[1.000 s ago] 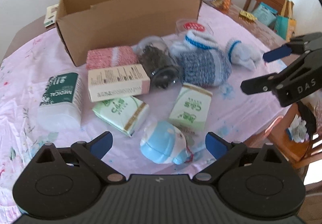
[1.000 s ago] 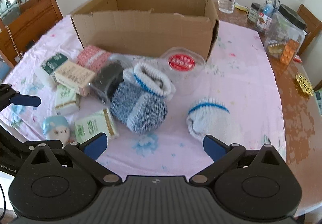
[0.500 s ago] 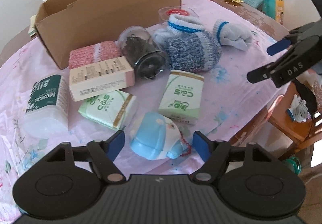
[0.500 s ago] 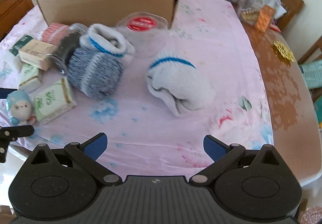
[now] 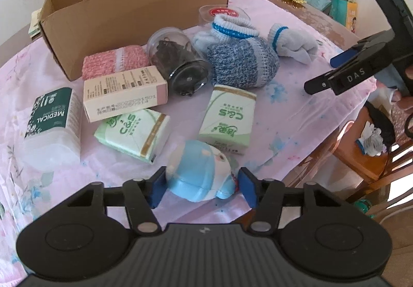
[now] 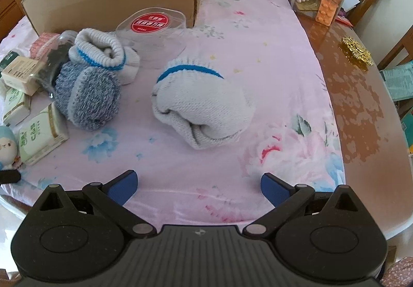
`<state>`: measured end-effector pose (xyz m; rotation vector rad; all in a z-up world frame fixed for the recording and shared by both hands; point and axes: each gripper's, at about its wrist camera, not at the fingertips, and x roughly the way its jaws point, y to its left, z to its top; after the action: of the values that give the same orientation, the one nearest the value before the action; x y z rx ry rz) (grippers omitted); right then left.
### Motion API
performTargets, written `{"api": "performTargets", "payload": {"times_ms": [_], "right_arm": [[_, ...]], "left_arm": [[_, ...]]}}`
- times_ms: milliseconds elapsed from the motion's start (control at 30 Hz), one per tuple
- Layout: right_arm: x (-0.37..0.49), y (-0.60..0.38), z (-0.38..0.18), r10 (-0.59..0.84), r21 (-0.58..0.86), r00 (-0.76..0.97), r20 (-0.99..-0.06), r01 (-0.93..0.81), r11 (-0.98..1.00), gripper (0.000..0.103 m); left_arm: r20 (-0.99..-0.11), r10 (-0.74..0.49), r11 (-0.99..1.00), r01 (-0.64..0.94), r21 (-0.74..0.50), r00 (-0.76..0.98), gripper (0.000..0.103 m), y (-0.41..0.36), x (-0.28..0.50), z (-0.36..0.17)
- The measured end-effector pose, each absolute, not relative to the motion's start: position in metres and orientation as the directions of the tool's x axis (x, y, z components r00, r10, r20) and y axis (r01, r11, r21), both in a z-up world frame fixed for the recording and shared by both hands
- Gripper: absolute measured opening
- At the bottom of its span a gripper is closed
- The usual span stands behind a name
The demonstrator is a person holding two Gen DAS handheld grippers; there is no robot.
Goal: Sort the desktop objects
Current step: 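Grasp the white blue-striped sock with the right tool while the left grasps the blue toy, then carry the white sock and blue toy into the cardboard box and release both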
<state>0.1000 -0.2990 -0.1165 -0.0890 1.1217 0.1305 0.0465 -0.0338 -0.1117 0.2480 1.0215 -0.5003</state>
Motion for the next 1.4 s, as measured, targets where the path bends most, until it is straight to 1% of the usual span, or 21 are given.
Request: {"api": "performTargets", "payload": {"times_ms": [100,400,600,1067,1233,1400], "right_arm": [[0.104,-0.3,-0.116,0.06,-0.009,0.433,-0.899,-0.154,0.988,0.103],[0.125,-0.3,-0.111,0.084,-0.01,0.463,-0.882,-0.196,0.98,0.103],[0.145,-0.302,-0.119,0.095,-0.003,0.45,-0.888,-0.211,0.977,0.103],[0.174,-0.298,-0.118,0.101,0.002,0.396,-0.913,-0.245,0.97,0.103],[0.171,-0.297,-0.111,0.114,0.013,0.382,-0.917,-0.257,0.966,0.087],[0.17,-0.297,-0.106,0.12,0.02,0.382,-0.916,-0.258,0.966,0.081]], "left_arm": [[-0.86,-0.285,0.864,0.502,-0.04,0.422,0.052,-0.032,0.048,-0.111],[-0.859,-0.281,0.866,0.498,-0.036,0.427,0.052,-0.034,0.051,-0.111],[-0.862,-0.277,0.869,0.494,-0.035,0.426,0.052,-0.035,0.053,-0.111],[-0.864,-0.276,0.874,0.484,-0.043,0.421,0.051,-0.036,0.054,-0.111],[-0.863,-0.279,0.876,0.48,-0.049,0.422,0.05,-0.034,0.054,-0.108],[-0.854,-0.288,0.872,0.487,-0.047,0.434,0.05,-0.033,0.054,-0.097]]}}
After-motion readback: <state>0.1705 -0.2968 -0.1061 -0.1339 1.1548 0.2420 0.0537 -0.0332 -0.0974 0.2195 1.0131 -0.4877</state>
